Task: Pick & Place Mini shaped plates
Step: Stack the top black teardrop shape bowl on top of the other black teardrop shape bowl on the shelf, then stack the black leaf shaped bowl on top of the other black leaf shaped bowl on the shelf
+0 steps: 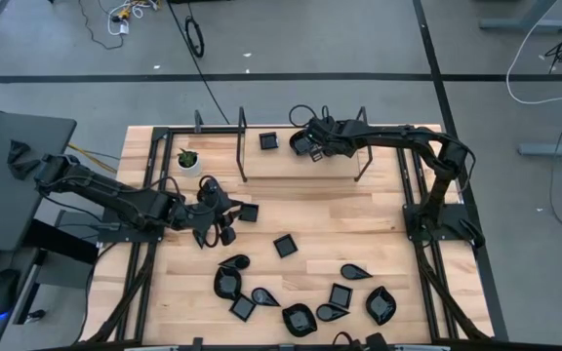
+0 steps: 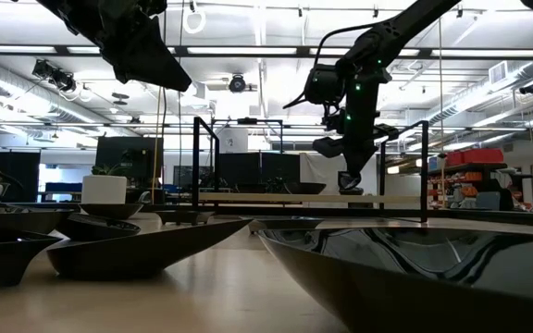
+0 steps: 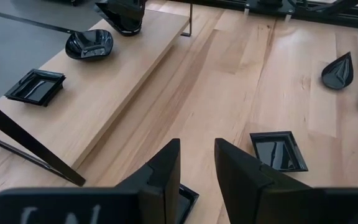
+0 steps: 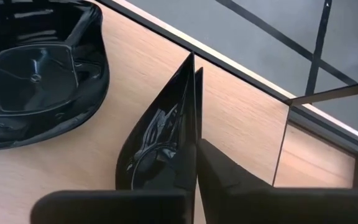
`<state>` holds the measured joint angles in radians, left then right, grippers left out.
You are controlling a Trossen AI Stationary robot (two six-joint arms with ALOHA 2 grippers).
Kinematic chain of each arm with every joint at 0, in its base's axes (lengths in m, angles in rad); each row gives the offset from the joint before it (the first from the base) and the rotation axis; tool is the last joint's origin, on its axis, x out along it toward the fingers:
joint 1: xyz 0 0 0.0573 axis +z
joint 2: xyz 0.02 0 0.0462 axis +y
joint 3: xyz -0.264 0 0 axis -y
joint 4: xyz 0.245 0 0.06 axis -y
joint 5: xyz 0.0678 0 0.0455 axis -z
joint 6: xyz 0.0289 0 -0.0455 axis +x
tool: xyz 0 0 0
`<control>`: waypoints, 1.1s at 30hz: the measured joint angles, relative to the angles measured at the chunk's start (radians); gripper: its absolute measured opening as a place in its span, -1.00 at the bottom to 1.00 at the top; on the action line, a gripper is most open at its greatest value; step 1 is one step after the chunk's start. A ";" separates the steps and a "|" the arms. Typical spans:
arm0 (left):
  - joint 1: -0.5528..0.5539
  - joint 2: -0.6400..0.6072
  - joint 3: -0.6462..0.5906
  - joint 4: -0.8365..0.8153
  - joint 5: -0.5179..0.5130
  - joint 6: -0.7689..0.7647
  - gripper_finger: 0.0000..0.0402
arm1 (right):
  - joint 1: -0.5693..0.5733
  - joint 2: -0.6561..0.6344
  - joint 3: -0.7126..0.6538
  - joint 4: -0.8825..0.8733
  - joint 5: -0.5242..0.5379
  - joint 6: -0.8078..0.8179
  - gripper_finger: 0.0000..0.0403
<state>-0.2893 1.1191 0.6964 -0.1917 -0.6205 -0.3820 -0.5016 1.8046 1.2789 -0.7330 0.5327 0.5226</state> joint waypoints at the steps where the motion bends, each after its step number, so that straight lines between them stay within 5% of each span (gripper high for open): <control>1: 0.000 0.000 0.000 0.000 0.000 0.000 -0.47 | -0.001 0.000 0.000 0.000 0.000 0.004 -0.93; 17: 0.000 0.000 0.000 0.000 0.000 0.000 -0.47 | -0.001 -0.001 0.000 0.028 0.009 -0.034 -0.57; 21: 0.000 0.000 0.000 0.000 0.000 0.000 -0.47 | 0.008 -0.006 0.000 0.037 -0.069 -0.101 -0.49; 29: 0.000 0.000 0.000 0.000 0.000 0.000 -0.47 | 0.088 -0.016 -0.001 0.040 -0.126 -0.191 -0.62; 33: 0.000 0.000 0.000 0.000 0.001 0.000 -0.47 | 0.183 -0.062 -0.001 0.039 -0.042 -0.199 -0.73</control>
<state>-0.2893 1.1191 0.6964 -0.1918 -0.6197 -0.3820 -0.3183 1.7429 1.2778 -0.6937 0.4908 0.3239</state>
